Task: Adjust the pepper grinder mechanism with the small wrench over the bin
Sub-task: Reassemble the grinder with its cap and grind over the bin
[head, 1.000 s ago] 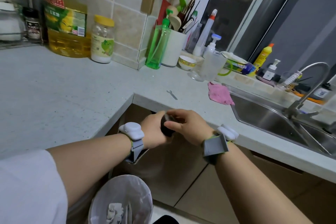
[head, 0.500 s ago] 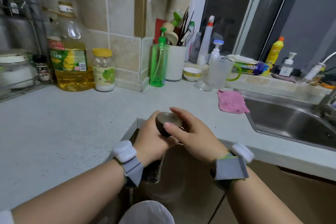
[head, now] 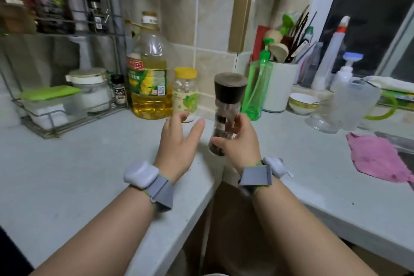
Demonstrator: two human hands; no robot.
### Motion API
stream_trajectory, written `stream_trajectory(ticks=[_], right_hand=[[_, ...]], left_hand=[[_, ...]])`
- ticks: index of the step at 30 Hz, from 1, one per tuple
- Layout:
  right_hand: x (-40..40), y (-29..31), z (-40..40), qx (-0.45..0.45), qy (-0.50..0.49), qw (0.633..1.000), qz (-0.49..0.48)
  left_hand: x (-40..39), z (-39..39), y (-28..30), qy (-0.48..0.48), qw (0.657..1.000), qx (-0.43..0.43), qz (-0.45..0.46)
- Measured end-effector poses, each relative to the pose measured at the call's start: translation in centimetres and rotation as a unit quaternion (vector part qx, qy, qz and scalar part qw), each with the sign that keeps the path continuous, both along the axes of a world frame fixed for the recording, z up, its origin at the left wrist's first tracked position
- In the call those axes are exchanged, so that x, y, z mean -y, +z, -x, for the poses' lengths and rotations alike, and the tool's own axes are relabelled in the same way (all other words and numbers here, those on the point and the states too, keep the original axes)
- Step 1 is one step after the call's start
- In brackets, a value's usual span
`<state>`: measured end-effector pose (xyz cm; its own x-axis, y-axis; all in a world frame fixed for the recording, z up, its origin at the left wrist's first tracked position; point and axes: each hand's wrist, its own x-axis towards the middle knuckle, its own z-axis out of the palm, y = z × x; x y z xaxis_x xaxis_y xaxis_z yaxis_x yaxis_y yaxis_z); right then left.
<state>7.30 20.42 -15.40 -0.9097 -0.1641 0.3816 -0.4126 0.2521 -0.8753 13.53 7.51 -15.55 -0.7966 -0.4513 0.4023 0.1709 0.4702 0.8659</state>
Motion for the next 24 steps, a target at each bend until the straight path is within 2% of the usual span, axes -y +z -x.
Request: stream_trajectory(ticks=[2,5,10,16,24], right_hand=[[1.4,0.6,3.2,0.005,-0.035,0.999,0.0],[3.8,0.1,7.2,0.012,-0.046,0.999,-0.015],[7.6,-2.0,11.9,0.025,-0.073,0.996,-0.034],[7.6,-3.5,15.3,0.041,-0.147,0.988,-0.033],[6.1,-4.0,15.9,0.011,-0.175,0.984,-0.041]], left_hand=[[1.6,0.6,-1.6,0.058,0.99,0.077,0.106],[3.5,1.1,-2.9,0.099,0.961,0.172,0.194],[5.0,1.6,-4.5,0.104,0.943,0.246,0.198],[4.6,2.4,-5.9,0.089,0.904,0.305,0.286],[4.7,2.4,-5.8,0.084,0.902,0.302,0.297]])
